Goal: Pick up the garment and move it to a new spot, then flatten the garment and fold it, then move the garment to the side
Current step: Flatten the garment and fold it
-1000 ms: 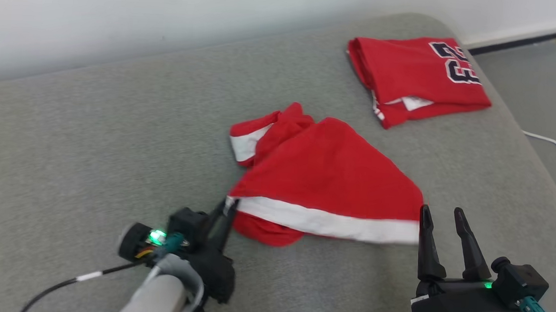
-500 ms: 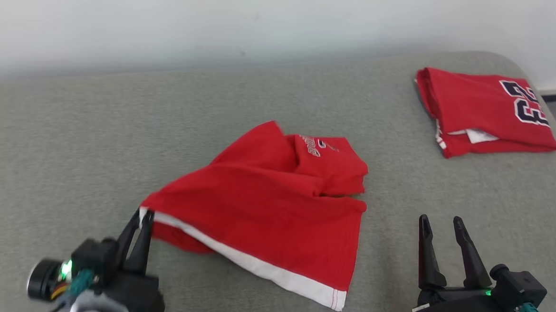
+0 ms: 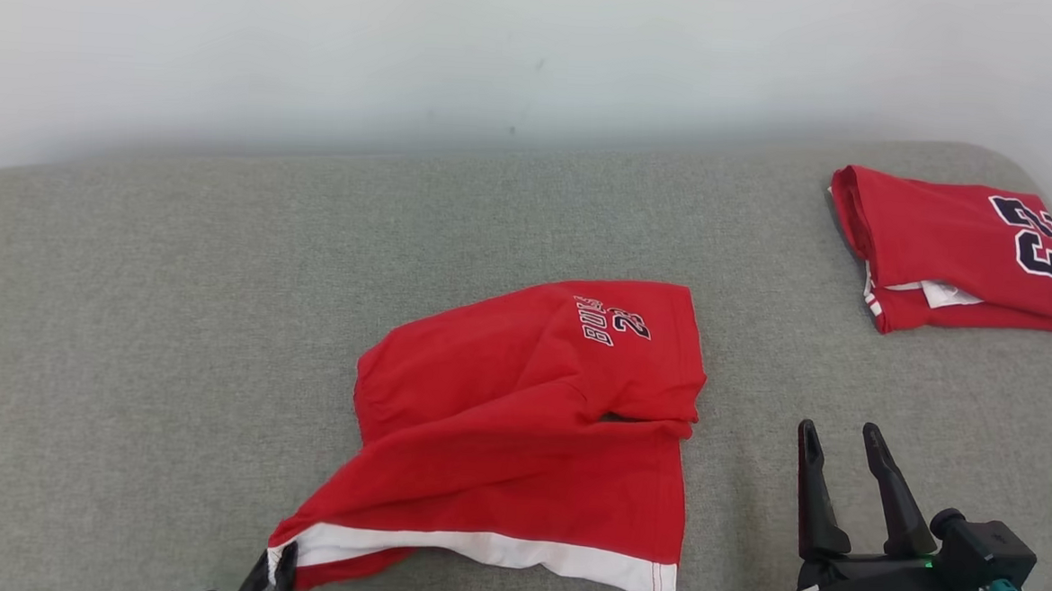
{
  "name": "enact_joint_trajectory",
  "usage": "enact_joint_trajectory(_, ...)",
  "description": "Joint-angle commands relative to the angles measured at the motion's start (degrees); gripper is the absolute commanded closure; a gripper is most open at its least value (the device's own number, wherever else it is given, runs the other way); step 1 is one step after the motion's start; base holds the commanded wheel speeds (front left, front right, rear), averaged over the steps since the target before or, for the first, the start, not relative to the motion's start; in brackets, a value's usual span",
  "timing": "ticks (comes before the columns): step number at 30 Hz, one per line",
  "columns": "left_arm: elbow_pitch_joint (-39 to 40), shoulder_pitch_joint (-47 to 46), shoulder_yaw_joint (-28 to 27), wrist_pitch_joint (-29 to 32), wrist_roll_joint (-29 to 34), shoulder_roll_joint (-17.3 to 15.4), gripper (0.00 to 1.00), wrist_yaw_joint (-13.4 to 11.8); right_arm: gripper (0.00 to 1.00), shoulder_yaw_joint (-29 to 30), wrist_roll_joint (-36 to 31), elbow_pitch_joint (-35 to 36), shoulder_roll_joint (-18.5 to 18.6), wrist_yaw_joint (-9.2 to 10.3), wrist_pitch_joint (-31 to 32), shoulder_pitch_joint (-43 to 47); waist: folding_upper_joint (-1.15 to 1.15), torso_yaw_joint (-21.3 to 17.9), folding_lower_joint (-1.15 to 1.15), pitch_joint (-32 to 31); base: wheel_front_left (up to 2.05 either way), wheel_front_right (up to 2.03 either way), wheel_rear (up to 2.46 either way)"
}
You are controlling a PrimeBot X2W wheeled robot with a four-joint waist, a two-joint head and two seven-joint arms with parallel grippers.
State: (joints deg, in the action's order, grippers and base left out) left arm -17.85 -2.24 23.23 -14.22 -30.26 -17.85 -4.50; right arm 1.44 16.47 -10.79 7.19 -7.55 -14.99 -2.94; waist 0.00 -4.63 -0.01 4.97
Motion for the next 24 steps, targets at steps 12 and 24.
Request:
enact_joint_trajectory(12, 8.3, 2.0, -8.7, -1.0, 6.0, 3.0, 0.0, 1.5, 0.0, 0.0, 0.0, -0.4, 0.1, 0.16, -0.3, 1.4, 0.0, 1.7, 0.01, -2.1, 0.0, 0.0, 0.0)
enact_joint_trajectory(24, 14.5, 7.0, -21.8, -1.0, 13.9, 7.6, 0.0, 3.2, 0.0, -0.3, 0.2, -0.5, 0.4, 0.16, -0.2, 2.0, 0.0, 1.2, 0.01, -3.6, 0.0, 0.0, 0.0)
